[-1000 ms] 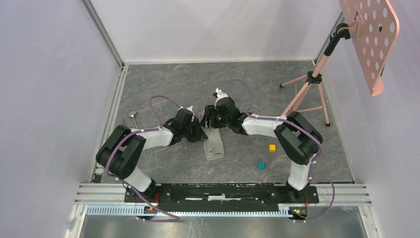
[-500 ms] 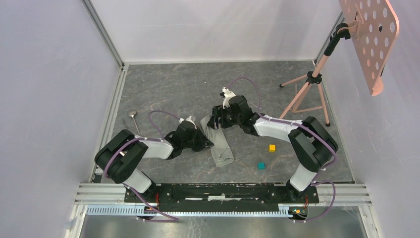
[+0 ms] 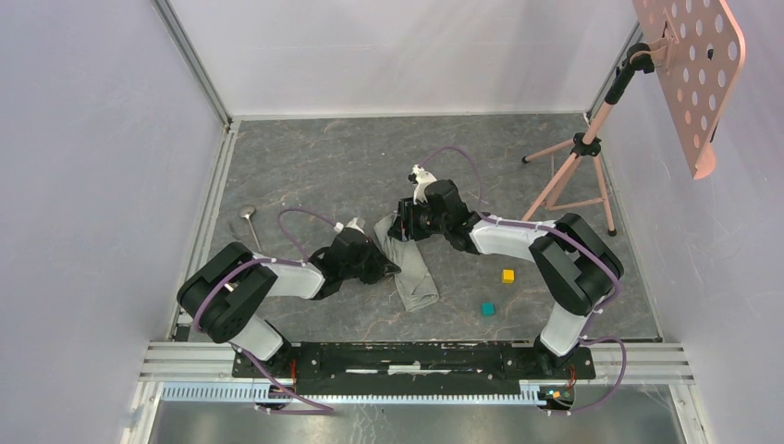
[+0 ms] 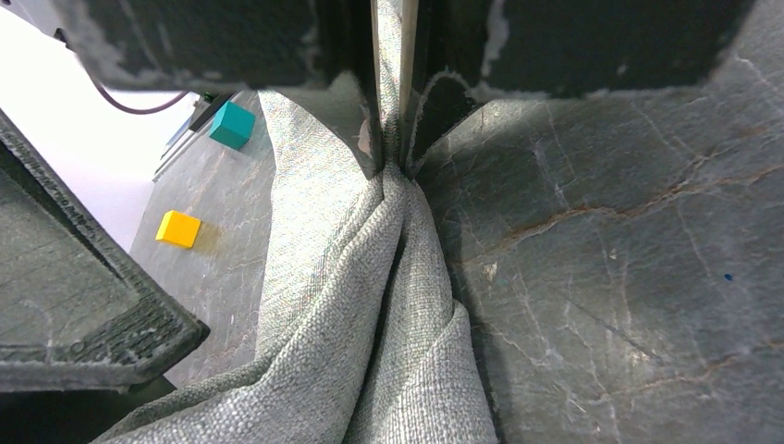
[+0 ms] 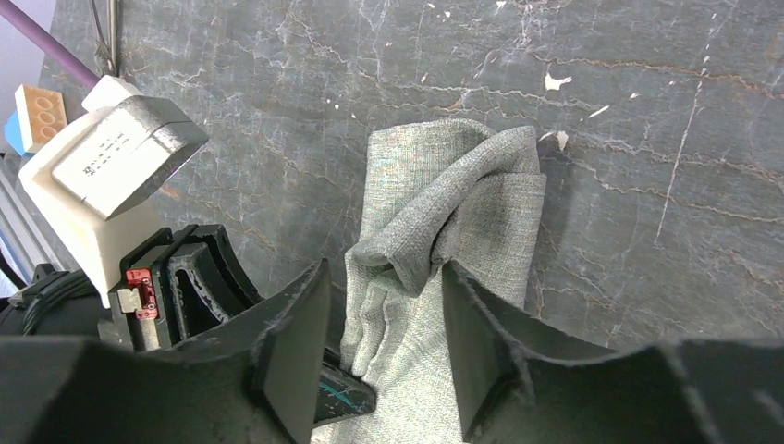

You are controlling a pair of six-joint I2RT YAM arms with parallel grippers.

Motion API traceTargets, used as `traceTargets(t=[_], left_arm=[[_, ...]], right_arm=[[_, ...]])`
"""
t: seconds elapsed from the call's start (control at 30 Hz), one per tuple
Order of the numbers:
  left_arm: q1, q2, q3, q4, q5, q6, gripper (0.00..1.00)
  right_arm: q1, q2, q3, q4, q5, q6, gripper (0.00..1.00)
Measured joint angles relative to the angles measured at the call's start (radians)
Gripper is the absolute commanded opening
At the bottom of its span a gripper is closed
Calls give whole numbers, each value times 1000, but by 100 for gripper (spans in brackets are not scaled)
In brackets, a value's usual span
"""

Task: Fold the napkin into a case and place the utensils inside
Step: Fold the 2/3-rectangle-folded napkin at the center of the board, then stuff the top corner of the smaller-rectangle-folded napkin into the folded napkin.

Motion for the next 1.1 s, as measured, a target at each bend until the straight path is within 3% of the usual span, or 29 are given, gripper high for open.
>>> traceTargets(t=[0.3,0.43,0.57,0.63,0.83,0.9,0.93,1.03,1.1], left_arm=[[-8,0,0,3,-12,-2,14],[-15,0,0,5,-24,-2,14],[-17,1,0,5,-27,-2,14],[-17,2,1,5,-27,-2,14],[-18,4,4,5,-27,-2,14],[-18,4,4,5,-27,-2,15],[-18,4,4,5,-27,-2,15],[-22,1,4,0,-36,-2,15],[-28,-5,6,-9,-50,-2,16]], right_arm=[[8,25,15,-15,51,19,48],[11,32,31,-19,74,34,60],[23,32,50,-33,95,39,59],[33,32,60,-37,112,40,56],[56,35,89,-76,164,47,32],[58,35,89,-82,174,48,29],[58,36,89,-86,179,48,31],[58,43,92,-92,190,49,49],[58,53,99,-93,192,47,52]])
